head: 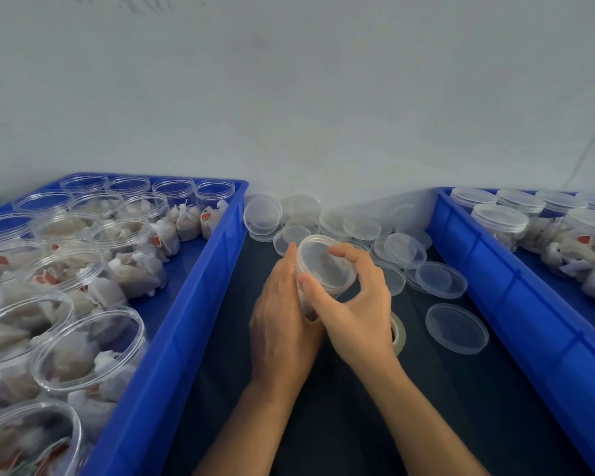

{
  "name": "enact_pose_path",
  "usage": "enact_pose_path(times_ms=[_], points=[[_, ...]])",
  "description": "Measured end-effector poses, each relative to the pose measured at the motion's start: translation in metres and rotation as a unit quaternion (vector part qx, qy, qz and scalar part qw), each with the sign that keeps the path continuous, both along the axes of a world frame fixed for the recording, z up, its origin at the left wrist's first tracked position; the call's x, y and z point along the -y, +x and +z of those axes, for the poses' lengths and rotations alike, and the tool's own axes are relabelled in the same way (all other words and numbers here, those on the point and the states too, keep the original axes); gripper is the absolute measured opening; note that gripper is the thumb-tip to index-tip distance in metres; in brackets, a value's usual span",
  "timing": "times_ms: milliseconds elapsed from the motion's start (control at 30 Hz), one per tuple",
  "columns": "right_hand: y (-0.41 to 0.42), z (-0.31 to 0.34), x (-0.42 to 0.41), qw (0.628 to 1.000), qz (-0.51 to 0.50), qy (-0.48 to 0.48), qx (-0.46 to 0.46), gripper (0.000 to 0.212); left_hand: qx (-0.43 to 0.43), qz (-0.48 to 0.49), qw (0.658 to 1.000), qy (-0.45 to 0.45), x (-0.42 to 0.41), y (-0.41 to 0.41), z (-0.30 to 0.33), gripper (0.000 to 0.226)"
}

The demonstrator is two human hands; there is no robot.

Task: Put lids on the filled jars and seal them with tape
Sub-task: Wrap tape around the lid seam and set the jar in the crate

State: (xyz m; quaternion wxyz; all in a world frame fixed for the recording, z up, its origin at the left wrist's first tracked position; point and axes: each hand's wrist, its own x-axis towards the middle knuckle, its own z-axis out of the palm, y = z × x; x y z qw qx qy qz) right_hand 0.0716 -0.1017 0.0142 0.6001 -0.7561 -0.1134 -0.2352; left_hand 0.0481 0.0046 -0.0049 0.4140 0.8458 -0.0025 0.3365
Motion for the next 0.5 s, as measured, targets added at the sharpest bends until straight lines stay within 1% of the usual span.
enact_pose_path(times_ms=[67, 100, 200, 333, 433, 500], points=[[-0.002, 0.0, -0.004, 1.0, -0.007, -0.006, 0.007, 0.048, 0.008, 0.016, 1.0, 0.003, 0.001, -0.001, 0.0, 0.072], [-0.003, 0.0, -0.006, 1.0, -0.011, -0.008, 0.008, 0.047, 0.01, 0.026, 1.0, 0.009, 0.001, -0.001, 0.0, 0.071], [-0.006, 0.002, -0.012, 1.0, -0.024, -0.015, 0.008, 0.045, 0.023, 0.052, 0.998, 0.032, 0.003, 0.0, -0.004, 0.081], [-0.008, 0.003, -0.014, 1.0, -0.028, -0.008, 0.008, 0.044, 0.043, 0.055, 0.997, 0.015, 0.003, 0.001, -0.005, 0.08], [-0.008, 0.0, -0.014, 1.0, -0.025, -0.004, 0.009, 0.044, 0.04, 0.056, 0.998, 0.014, 0.003, 0.002, -0.007, 0.082], [-0.006, -0.001, -0.013, 1.0, -0.009, -0.002, 0.002, 0.046, 0.024, 0.055, 0.998, 0.0, 0.002, 0.005, -0.007, 0.085]])
